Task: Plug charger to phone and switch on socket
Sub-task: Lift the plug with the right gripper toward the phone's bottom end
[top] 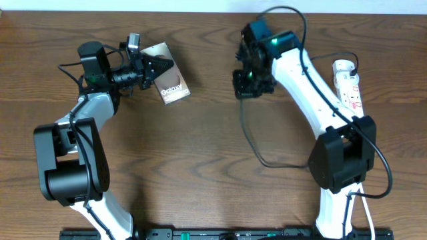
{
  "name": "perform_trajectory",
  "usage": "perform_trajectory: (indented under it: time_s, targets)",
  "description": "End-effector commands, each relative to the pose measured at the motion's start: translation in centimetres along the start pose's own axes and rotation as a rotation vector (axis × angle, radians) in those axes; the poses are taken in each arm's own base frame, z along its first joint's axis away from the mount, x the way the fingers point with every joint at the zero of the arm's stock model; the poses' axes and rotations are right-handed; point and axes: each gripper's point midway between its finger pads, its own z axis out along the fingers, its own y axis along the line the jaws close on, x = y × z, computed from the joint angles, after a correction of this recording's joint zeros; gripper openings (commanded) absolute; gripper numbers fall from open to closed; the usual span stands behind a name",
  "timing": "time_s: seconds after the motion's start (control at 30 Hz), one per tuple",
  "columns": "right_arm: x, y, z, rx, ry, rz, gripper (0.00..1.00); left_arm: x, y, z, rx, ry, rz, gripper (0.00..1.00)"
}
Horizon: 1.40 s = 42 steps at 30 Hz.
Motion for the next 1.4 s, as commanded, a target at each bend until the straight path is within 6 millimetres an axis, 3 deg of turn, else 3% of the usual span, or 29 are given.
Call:
perform_trajectory:
  time_s: [0.0, 0.1, 0.4, 0.97, 1.37]
  targets:
    - [0.5, 5.9, -2.3, -0.351, -0.001, -0.272, 0.01, -0.6, -1.3, -0.7, 0.019, -0.002, 0.036, 0.07]
    - [1.5, 8.1, -3.4, -0.511, 0.010, -0.359, 0.01, -0.5, -1.5, -1.0, 0.027, 0.007, 0.037, 0.07]
    - [3.8, 11.1, -5.3, -0.773, 0.006, -0.501, 0.01, -0.6, -1.5, -1.2, 0.031, 0.006, 0.037, 0.07]
    - [5.5, 11.5, -1.8, -1.096, 0.001, -0.419, 0.01, -1.0, -3.2, -1.2, 0.067, 0.014, 0.059, 0.07]
    - [5.9, 14.7, 0.0, -1.154, 0.051, -0.442, 0.01, -0.3, -4.0, -0.5, 0.090, 0.050, 0.112, 0.07]
